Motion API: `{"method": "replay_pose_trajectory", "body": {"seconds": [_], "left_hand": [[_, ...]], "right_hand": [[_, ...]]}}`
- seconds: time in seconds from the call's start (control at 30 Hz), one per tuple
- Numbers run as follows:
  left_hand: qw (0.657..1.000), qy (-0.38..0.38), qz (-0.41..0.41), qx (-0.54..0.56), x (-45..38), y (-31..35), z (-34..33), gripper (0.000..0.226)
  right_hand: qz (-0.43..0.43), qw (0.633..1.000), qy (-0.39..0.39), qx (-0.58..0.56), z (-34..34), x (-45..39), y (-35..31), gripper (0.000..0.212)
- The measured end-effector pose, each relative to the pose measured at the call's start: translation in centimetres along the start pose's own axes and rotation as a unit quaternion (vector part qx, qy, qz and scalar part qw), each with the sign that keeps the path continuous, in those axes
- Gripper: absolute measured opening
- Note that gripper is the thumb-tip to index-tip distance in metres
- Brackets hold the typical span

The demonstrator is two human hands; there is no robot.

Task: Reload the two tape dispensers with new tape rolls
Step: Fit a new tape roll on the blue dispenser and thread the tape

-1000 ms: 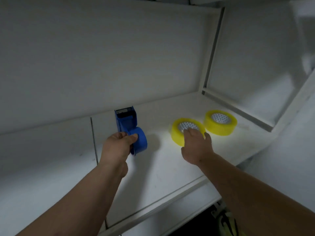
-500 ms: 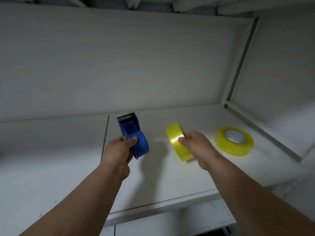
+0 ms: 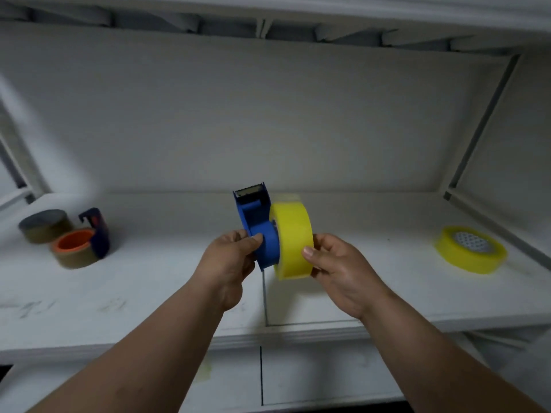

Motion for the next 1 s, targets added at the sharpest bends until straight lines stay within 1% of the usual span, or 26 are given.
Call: {"method": "replay_pose_trajectory", "body": {"seconds": [0.07, 0.1, 0.17, 0.2, 0.27, 0.33, 0.4, 0.47, 0.57, 0.67, 0.77, 0.87, 0.93, 0.97, 1.0], "left_hand": [[1.000, 0.003, -0.017, -0.026, 1.1, -0.1, 2.2, 0.005], [0.999, 0.007, -0.023, -0.035, 1.7, -0.1, 3.1, 0.007], [0.999, 0.010, -0.029, -0.036, 2.5, -0.2, 4.9, 0.021], [0.999, 0.010, -0.031, -0.033, 3.0, -0.1, 5.7, 0.022], [0.999, 0.007, -0.032, -0.021, 4.1, 0.0, 7.3, 0.015], [0.999, 0.013, -0.029, -0.001, 4.7, 0.0, 8.6, 0.016], [0.999, 0.028, -0.032, 0.021, 5.1, 0.1, 9.9, 0.023], [0.998, 0.039, -0.035, 0.039, 5.4, 0.1, 10.8, 0.036], [0.996, 0.068, -0.025, 0.061, 5.8, 0.0, 12.1, 0.041], [0.991, 0.097, -0.025, 0.085, 6.1, -0.3, 13.6, 0.039], [0.991, 0.078, -0.047, 0.093, 6.6, -0.3, 15.3, 0.030], [0.994, 0.064, -0.076, 0.055, 7.1, -0.2, 17.9, 0.021], [0.994, 0.051, -0.094, 0.039, 7.2, 0.3, 19.9, 0.011], [0.994, 0.047, -0.098, 0.032, 7.2, 0.6, 20.9, 0.009], [0.993, 0.047, -0.104, 0.025, 7.3, 1.0, 22.0, 0.014]], "right_hand": [[0.004, 1.000, -0.018, 0.011, -2.7, 0.8, 0.5, 0.015], [0.005, 1.000, -0.026, 0.014, -4.0, 1.2, 0.9, 0.015], [0.003, 0.999, -0.035, 0.002, -6.3, 1.8, 1.5, 0.013], [0.000, 0.999, -0.036, -0.008, -7.3, 2.0, 1.8, 0.013], [-0.002, 0.999, -0.039, -0.017, -9.0, 2.1, 2.2, 0.012], [-0.003, 0.998, -0.055, -0.014, -10.5, 2.0, 2.5, 0.013], [-0.008, 0.997, -0.080, -0.013, -11.9, 1.7, 2.9, 0.013], [-0.015, 0.994, -0.108, -0.013, -13.2, 1.4, 3.3, 0.012], [-0.032, 0.990, -0.136, -0.012, -14.8, 0.8, 4.1, 0.010], [-0.045, 0.986, -0.156, -0.023, -16.0, 0.5, 5.1, 0.009], [-0.050, 0.982, -0.178, -0.029, -17.9, 0.4, 6.2, 0.008], [-0.058, 0.979, -0.192, -0.024, -20.3, 0.3, 7.0, 0.008], [-0.060, 0.978, -0.198, -0.020, -22.3, 0.1, 7.4, 0.008], [-0.060, 0.978, -0.201, -0.018, -23.4, 0.0, 7.5, 0.007], [-0.058, 0.977, -0.204, -0.015, -24.6, -0.3, 7.7, 0.008]]}}
Point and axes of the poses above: each hand's wrist, its own x-axis away from the middle knuckle, its own z-axis out of the back of the hand, y = z × x, the point moved 4 cm from there along -x, towards the middle knuckle, and after that the axes turned 12 degrees about z, right-handed, at the moved point
